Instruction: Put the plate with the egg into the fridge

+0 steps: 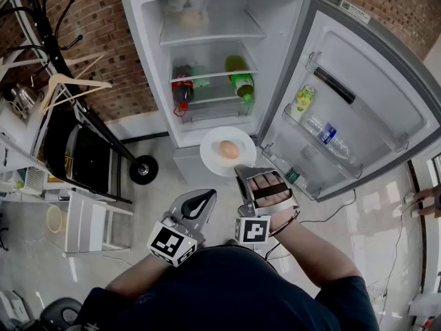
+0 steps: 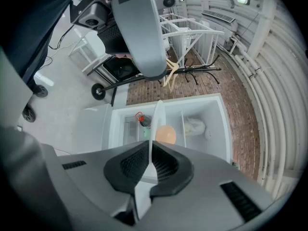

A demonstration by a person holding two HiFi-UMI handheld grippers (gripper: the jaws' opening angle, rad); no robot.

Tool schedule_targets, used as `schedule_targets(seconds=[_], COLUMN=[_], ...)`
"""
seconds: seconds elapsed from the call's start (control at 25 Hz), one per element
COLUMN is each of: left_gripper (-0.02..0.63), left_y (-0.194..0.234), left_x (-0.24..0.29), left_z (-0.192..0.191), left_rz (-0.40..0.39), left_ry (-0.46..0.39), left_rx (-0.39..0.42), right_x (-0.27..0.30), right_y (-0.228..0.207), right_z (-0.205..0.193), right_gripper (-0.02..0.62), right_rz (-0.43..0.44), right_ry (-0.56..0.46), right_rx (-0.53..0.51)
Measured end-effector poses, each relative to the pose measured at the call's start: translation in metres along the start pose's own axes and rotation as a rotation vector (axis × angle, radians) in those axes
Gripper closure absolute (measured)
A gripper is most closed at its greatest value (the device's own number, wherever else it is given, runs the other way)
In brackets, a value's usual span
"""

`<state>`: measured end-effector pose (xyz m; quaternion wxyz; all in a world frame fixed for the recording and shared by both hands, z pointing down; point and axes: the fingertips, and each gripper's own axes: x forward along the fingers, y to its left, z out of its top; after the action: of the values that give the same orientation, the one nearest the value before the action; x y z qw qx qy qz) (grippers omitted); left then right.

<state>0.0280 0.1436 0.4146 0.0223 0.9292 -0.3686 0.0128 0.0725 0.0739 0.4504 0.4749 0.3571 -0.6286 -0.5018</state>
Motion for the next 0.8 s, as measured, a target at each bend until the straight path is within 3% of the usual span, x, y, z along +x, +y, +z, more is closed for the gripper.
schedule_targets(seconds=[0.44,0.8], left_gripper=[0.601,0.601], left_y=[-0.001,0.0], left_x=[0.002,0.01], left_z=[0.002,-0.001], left_rz=[0.013,0.067], left_ry=[-0.003,0.0], left_rx=[0.002,0.002], right_x=[0.004,0.013], right_y=[-0.003,-0.009], right_z=[0.001,-0.007], right_gripper=[0.577,0.577], right_rz=[0.001,-0.01], right_ry=[-0.019,-0.056], right_rx=[-0.019,-0.06])
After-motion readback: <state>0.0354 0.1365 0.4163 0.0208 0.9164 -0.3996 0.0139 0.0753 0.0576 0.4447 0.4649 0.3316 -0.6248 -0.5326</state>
